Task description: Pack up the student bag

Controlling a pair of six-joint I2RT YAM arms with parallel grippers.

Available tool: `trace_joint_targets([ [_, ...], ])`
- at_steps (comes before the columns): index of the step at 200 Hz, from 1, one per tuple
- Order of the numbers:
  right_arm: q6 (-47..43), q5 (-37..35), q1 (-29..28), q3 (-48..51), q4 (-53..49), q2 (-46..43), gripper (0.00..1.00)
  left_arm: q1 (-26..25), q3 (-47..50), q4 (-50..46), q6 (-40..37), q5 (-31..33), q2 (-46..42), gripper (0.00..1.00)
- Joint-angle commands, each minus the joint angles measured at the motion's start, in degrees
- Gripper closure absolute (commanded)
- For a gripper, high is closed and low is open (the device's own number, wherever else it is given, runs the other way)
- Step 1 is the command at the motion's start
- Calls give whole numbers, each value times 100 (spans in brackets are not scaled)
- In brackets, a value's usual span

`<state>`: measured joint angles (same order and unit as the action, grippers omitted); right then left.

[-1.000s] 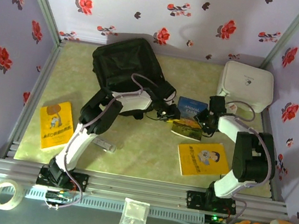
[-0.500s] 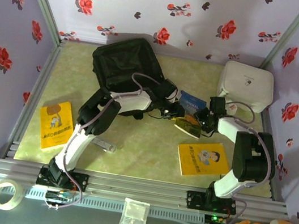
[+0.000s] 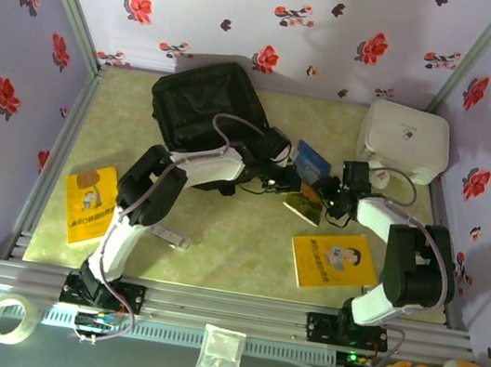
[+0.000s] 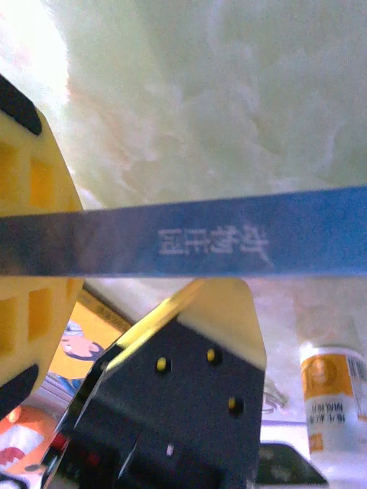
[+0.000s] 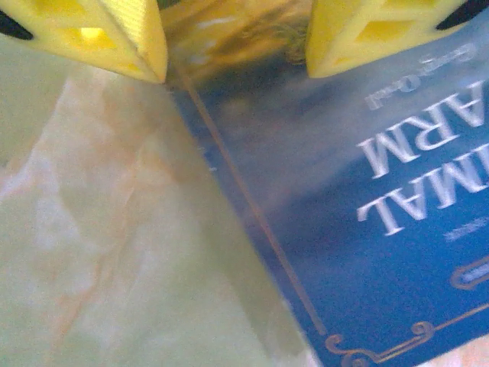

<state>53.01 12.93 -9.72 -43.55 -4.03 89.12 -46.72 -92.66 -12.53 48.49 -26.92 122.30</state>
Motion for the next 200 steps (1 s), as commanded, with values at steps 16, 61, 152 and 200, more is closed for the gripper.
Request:
trace_joint_targets([
  [16,514,888,-34,313,1349,-604,34,305,554,93,-827,861,-1605,100],
  [61,1490,1540,-417,300,3221,-651,18,890,1409,619,-623,1219,-2837,100],
  [152,3531,1393,-1522,30,6662,419,11,1294,2389,2467,425,1328,-3832,100],
  [200,3689,1319,-1769,-202,6650,708,13,1292,2631,2621,1385,1839,-3775,100],
])
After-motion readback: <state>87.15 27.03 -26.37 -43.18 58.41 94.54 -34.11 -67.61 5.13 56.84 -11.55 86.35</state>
